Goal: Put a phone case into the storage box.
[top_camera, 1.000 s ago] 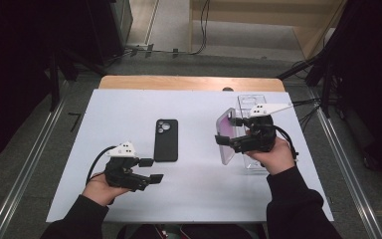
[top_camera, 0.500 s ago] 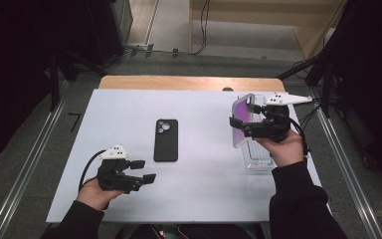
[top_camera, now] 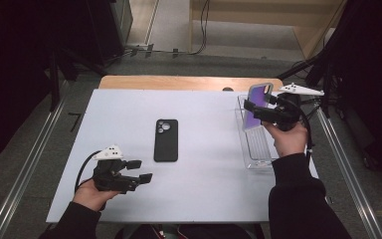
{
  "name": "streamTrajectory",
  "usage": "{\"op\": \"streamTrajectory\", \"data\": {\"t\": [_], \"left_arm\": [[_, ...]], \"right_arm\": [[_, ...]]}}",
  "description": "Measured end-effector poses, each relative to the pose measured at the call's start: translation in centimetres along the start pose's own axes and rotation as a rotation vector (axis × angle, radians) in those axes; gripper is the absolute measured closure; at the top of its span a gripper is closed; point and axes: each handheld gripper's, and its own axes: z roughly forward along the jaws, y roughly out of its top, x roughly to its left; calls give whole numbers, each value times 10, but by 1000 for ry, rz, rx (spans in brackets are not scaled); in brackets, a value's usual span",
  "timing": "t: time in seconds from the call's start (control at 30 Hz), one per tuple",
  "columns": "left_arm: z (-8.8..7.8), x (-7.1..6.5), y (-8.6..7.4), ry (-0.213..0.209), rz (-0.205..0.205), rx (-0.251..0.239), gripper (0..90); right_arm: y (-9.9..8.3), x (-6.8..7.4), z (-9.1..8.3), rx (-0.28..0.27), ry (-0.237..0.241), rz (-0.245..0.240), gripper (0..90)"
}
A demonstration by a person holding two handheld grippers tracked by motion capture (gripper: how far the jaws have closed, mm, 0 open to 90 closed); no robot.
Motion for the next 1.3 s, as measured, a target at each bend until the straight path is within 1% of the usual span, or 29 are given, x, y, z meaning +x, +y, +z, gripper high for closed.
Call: {"op": "streamTrajectory", "data": {"t": [0.23, 0.3, 0.43, 0.5, 0.57, 0.67, 0.73, 0.83, 0.93, 1.0, 1.07, 1.17, 1.3], "left_arm": [[0, 0, -1, 2, 0, 3, 305], [0, 1, -1, 0, 2, 7, 305], [0, 1, -1, 0, 0, 2, 305], [0, 1, -1, -1, -1, -3, 305], [0, 1, -1, 0, -2, -3, 305], [0, 1, -1, -2, 0, -4, 305], [0, 1, -1, -3, 3, -2, 305], [0, 1, -1, -4, 3, 0, 305], [0, 2, -1, -7, 5, -2, 305], [0, 2, -2, -9, -5, -8, 305], [1, 2, -2, -13, 0, -3, 305], [2, 2, -3, -17, -1, 1, 305], [2, 3, -2, -20, -2, -1, 305]], "right_arm": [[10, -18, 12, -6, -71, 22, 151], [12, -23, 17, -6, -82, 33, 151], [17, -31, 29, 2, -123, 28, 151], [18, -36, 36, 6, -138, 39, 151], [19, -41, 43, 4, -140, 54, 151], [19, -48, 55, 10, -148, 76, 150], [19, -51, 61, 9, -161, 72, 150], [18, -55, 70, 16, -183, 85, 150], [17, -61, 78, 20, -201, 88, 150], [16, -64, 83, 21, -215, 82, 150], [15, -66, 87, 27, -232, 77, 149], [11, -69, 95, 42, -246, 67, 149], [5, -73, 106, 63, -254, 90, 147]]}}
